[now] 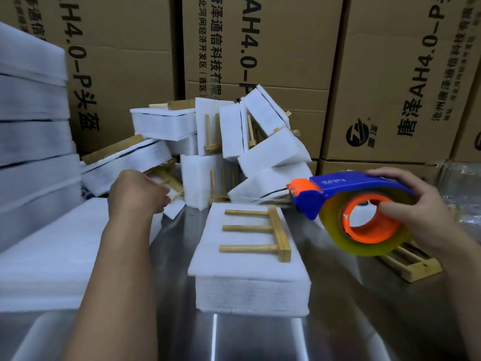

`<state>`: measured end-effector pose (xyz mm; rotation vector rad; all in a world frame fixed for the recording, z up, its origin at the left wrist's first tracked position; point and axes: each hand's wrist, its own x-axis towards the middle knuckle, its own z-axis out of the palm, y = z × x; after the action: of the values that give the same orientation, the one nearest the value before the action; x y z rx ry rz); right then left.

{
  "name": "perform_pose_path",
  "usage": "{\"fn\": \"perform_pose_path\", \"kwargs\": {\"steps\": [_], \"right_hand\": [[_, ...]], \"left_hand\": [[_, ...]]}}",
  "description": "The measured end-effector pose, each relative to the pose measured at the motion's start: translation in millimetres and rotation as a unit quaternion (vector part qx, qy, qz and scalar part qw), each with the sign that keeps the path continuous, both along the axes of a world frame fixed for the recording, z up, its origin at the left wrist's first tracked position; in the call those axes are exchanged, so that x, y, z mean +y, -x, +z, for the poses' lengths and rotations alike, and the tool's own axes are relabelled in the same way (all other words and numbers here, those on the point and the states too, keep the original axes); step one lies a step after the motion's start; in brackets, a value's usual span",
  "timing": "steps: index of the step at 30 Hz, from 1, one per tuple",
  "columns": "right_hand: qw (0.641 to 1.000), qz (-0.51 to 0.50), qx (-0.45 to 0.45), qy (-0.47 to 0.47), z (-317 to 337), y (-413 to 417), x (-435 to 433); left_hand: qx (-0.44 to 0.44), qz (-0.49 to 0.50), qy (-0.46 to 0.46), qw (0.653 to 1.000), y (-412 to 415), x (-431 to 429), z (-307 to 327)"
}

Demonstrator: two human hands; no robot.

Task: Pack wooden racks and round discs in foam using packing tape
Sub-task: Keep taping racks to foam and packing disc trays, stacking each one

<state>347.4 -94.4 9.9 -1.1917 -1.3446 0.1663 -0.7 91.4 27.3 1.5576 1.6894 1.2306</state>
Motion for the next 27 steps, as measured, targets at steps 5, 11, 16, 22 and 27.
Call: {"fn": "perform_pose_path", "kwargs": {"steps": [5, 11, 16, 22, 27], "right_hand": [[1.000, -0.022, 0.022, 0.004, -6.2, -8.9, -7.7], [0.999, -0.022, 0.025, 0.036, -7.3, -9.2, -8.4], [0.995, -0.006, 0.023, 0.094, -23.7, -12.6, -11.6], [0.989, 0.013, 0.039, 0.139, -36.5, -14.9, -8.4], [0.988, 0.010, 0.037, 0.149, -35.9, -13.7, -8.0]], "left_hand": [[0.009, -0.056, 0.065, 0.996, -11.6, -0.8, -3.3], [0.121, -0.061, 0.117, 0.984, -17.4, 12.6, -18.8], [0.302, -0.102, 0.150, 0.936, -31.0, 6.9, -36.1], [0.398, -0.186, 0.182, 0.879, -48.0, 1.1, -51.4], [0.350, -0.204, 0.190, 0.894, -48.2, -5.2, -58.5]]}}
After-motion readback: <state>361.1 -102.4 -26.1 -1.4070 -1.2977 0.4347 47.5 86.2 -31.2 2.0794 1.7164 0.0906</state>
